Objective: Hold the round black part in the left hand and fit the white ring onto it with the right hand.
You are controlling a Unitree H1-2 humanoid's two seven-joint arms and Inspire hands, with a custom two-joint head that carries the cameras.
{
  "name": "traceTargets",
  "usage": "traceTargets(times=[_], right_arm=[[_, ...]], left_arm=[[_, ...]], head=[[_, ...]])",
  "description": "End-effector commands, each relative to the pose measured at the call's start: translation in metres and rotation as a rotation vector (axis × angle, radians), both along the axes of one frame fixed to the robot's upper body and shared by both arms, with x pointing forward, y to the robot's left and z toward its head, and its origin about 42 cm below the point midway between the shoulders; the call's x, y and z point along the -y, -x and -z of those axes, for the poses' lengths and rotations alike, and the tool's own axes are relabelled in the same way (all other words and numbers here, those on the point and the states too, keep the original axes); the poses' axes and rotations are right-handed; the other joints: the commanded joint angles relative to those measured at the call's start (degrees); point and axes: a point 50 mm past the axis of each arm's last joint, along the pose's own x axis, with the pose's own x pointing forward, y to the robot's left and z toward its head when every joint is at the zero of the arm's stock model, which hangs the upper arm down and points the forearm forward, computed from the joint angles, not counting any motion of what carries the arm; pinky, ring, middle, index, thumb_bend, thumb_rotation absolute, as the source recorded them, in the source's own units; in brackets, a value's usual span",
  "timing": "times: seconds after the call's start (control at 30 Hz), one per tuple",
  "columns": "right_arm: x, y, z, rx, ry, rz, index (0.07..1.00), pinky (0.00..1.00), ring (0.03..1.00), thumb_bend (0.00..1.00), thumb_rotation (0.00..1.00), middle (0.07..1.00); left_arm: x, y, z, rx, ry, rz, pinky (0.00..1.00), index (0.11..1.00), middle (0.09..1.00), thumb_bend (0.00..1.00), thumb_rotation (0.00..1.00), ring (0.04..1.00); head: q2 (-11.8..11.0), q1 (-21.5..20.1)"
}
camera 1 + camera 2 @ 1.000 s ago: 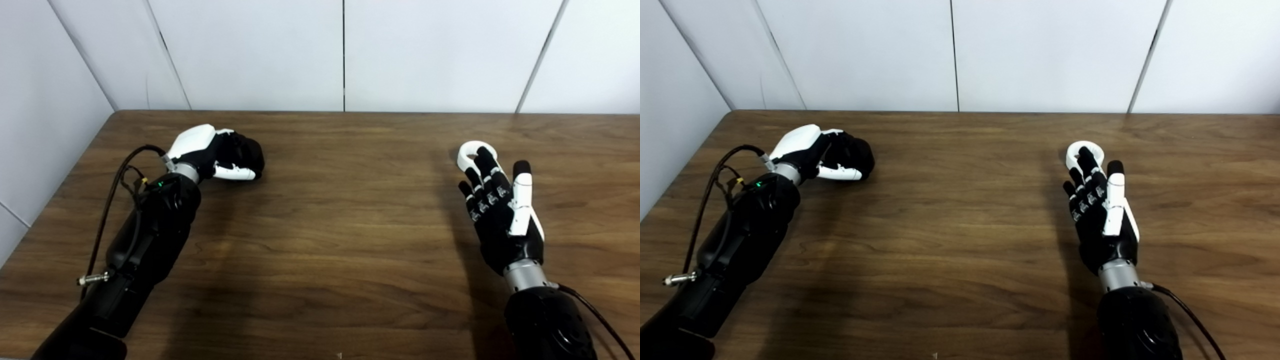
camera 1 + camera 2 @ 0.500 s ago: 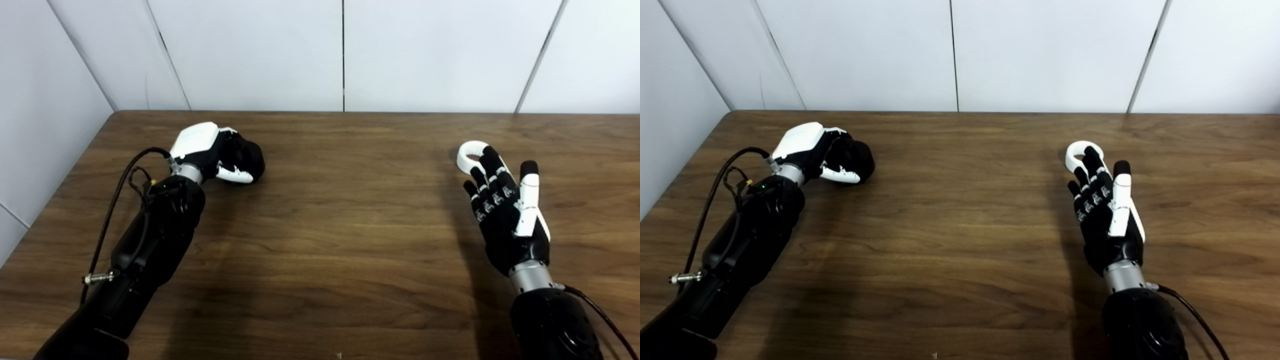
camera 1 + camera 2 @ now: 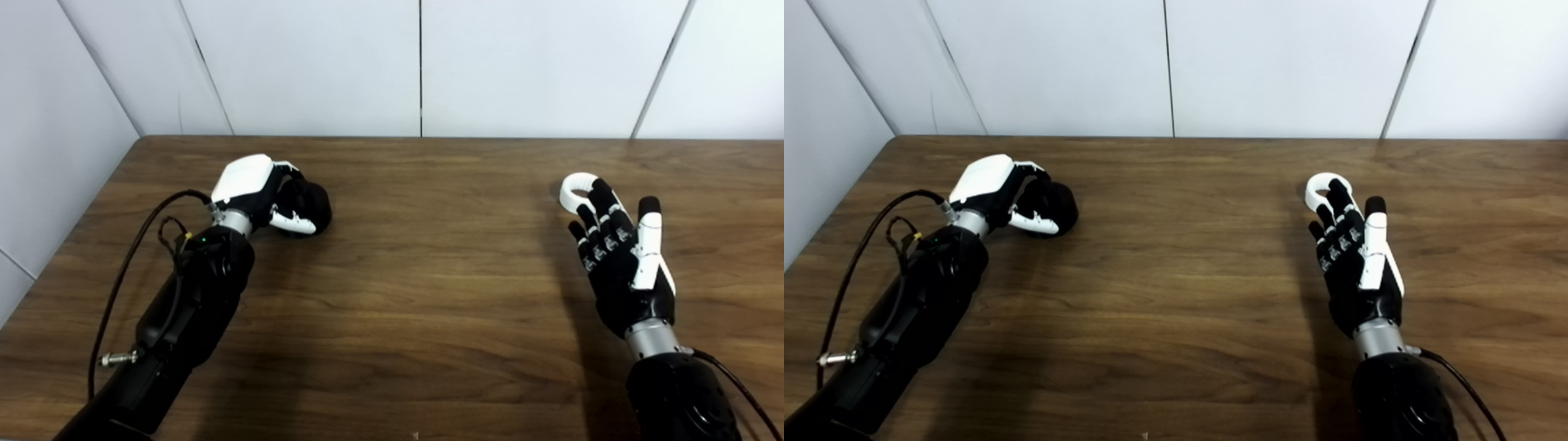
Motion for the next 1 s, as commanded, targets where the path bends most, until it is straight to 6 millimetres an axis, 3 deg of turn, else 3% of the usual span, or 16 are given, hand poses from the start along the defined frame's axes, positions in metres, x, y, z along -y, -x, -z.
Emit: traceTargets(times=[0.0, 0.43, 0.73, 0.97], right_arm=[[-0.004, -0.006, -0.019, 0.082, -0.004, -0.018, 0.944, 1.0, 1.0, 0.58, 1.0, 1.0], [-0.005, -0.007, -0.021, 0.086, 0.007, -0.021, 0.945, 1.0, 1.0, 0.58, 1.0, 1.0], [-0.006, -0.006, -0.023, 0.087, 0.007, -0.015, 0.949, 1.0, 1.0, 0.58, 1.0, 1.0], [-0.009, -0.006, -0.024, 0.086, 0.0, -0.014, 0.946, 1.0, 1.0, 0.58, 1.0, 1.0]], left_arm=[[0.003, 0.002, -0.019, 0.06, -0.029, 0.031, 0.77, 0.709, 0.862, 0.83, 0.35, 0.907], [0.037, 0.047, -0.01, 0.089, -0.028, 0.156, 0.77, 0.702, 0.854, 0.82, 0.36, 0.904], [0.071, 0.091, -0.004, 0.096, 0.019, 0.275, 0.78, 0.694, 0.856, 0.82, 0.33, 0.906], [0.088, 0.119, -0.002, 0.1, 0.063, 0.331, 0.78, 0.703, 0.872, 0.81, 0.38, 0.925]], head=[[0.12, 0.06], [0.34, -0.31], [0.64, -0.69], [1.17, -1.15]])
